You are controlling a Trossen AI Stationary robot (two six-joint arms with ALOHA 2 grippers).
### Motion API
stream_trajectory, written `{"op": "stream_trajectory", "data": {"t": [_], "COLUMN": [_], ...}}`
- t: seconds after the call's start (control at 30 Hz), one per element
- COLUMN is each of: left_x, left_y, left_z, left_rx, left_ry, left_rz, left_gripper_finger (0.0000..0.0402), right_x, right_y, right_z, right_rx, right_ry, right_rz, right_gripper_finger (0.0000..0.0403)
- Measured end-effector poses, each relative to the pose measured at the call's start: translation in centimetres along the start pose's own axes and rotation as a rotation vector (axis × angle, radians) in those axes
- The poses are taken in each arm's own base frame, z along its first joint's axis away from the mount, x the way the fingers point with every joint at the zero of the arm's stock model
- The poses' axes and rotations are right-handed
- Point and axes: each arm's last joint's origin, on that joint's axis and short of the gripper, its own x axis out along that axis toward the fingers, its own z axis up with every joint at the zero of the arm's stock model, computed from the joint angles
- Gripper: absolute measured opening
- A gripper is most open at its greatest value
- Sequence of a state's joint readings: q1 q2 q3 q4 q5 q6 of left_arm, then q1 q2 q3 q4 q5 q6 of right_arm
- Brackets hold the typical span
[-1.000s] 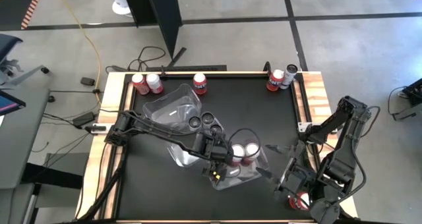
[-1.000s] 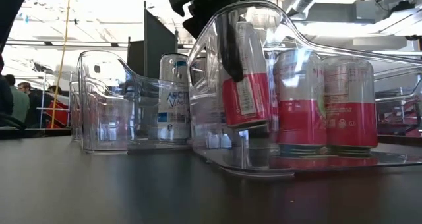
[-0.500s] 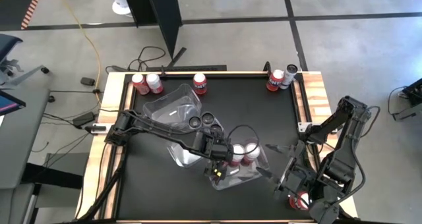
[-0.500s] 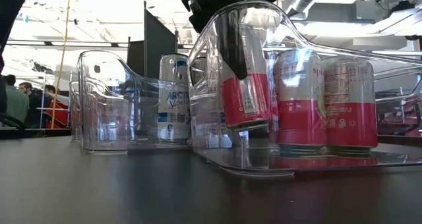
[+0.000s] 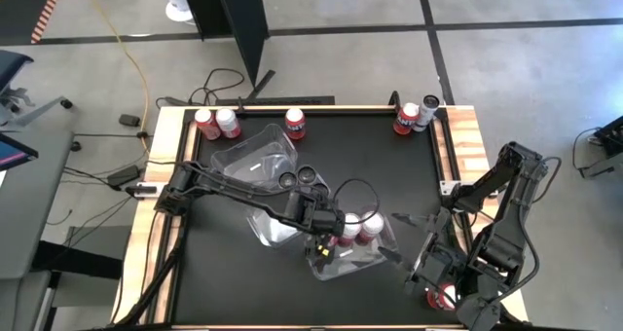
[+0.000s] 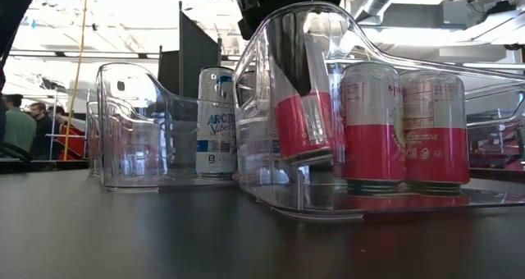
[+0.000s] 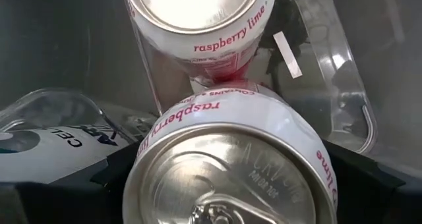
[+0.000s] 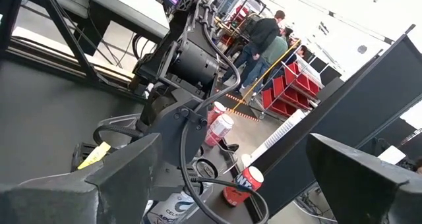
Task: Sort soda cans
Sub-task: Put the bottom pink soda can in the bottom right transparent bin
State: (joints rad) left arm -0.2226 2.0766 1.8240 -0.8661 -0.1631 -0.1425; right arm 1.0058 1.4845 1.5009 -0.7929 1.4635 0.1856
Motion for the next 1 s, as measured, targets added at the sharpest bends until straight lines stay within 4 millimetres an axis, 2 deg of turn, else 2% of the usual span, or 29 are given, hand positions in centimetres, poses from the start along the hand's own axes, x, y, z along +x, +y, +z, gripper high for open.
{"op": "stream_trajectory", "data": {"t": [0.37, 0.67, 1.0], "left_x": [0.00, -0.10, -0.57], "left_y": [-0.05, -0.09, 0.20], "left_z": [-0.01, 0.03, 0.00], "left_rx": [-0.015, -0.036, -0.034], "left_ry": [0.004, 0.002, 0.017], "left_rz": [-0.024, -0.039, 0.032], "left_gripper_finger": [0.0349, 0.0396, 0.0394], "right_x": [0.00, 0.00, 0.00], "right_y": [0.00, 0.02, 0.02], "right_z": [0.00, -0.01, -0.01], "right_rx": [-0.001, -0.002, -0.001], "right_ry": [0.000, 0.000, 0.000], "right_rz": [0.000, 0.001, 0.001], "right_gripper_finger": [0.0395, 0.0395, 0.0395]}}
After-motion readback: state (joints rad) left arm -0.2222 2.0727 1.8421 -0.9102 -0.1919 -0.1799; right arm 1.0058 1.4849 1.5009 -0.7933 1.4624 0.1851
